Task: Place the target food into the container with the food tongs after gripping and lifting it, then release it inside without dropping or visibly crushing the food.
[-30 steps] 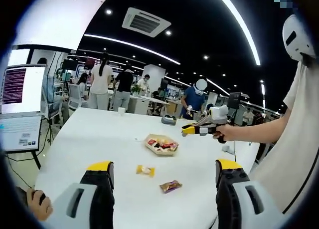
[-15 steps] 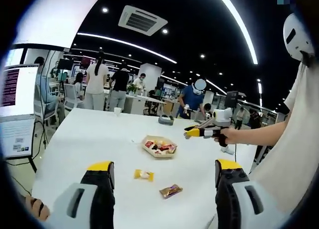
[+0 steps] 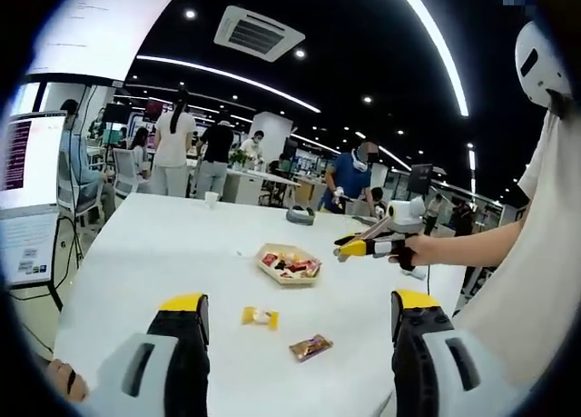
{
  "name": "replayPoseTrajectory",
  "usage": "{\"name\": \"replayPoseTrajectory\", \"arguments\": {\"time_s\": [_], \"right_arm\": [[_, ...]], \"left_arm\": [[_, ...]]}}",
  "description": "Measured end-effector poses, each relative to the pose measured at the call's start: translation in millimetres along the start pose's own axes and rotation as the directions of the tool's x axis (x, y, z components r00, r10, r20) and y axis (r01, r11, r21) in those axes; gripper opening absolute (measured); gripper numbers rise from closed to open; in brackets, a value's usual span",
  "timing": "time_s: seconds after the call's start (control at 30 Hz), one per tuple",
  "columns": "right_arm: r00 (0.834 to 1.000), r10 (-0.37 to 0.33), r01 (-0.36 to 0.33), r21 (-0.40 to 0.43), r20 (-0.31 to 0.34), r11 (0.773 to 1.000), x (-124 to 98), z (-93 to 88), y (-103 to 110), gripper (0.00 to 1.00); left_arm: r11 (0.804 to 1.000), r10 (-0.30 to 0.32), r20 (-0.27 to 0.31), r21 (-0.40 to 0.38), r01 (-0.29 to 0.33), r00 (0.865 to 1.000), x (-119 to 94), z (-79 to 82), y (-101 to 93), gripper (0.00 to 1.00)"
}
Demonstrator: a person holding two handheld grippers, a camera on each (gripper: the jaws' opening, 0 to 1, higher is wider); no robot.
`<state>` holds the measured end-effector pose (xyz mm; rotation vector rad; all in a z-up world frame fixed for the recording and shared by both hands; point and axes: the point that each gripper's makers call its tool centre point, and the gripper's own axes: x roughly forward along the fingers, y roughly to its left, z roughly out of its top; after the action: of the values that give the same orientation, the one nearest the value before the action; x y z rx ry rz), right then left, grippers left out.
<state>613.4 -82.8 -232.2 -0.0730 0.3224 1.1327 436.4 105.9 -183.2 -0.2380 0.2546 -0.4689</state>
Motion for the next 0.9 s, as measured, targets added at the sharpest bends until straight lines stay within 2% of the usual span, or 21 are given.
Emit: {"name": "replayPoseTrajectory", "arguments": {"time_s": [0.33, 0.53, 0.7, 0.9], "right_arm": [[1.0, 0.02, -0.02, -0.007, -0.019, 1.0, 5.5, -11.7, 15.1, 0.28], [0.998, 0.048, -0.048, -0.009, -0.033, 0.999, 10.5, -22.3, 27.4, 0.28], [0.997, 0.064, -0.064, 0.004, -0.052, 0.998, 15.3, -31.3, 33.9, 0.28], [0.991, 0.095, -0.094, 0.007, -0.09, 0.996, 24.8, -44.5, 46.1, 0.28]], "left_arm": [[1.0, 0.006, -0.004, -0.01, -0.006, 1.0, -4.1, -5.1, 0.2, 0.82], [1.0, 0.002, -0.029, -0.013, -0.002, 1.0, -3.5, -12.4, -2.5, 0.82], [1.0, 0.014, -0.007, -0.01, -0.014, 1.0, -8.5, -9.2, -0.1, 0.82], [0.999, 0.039, -0.001, -0.033, -0.039, 0.999, -15.4, -13.0, 5.7, 0.82]]}}
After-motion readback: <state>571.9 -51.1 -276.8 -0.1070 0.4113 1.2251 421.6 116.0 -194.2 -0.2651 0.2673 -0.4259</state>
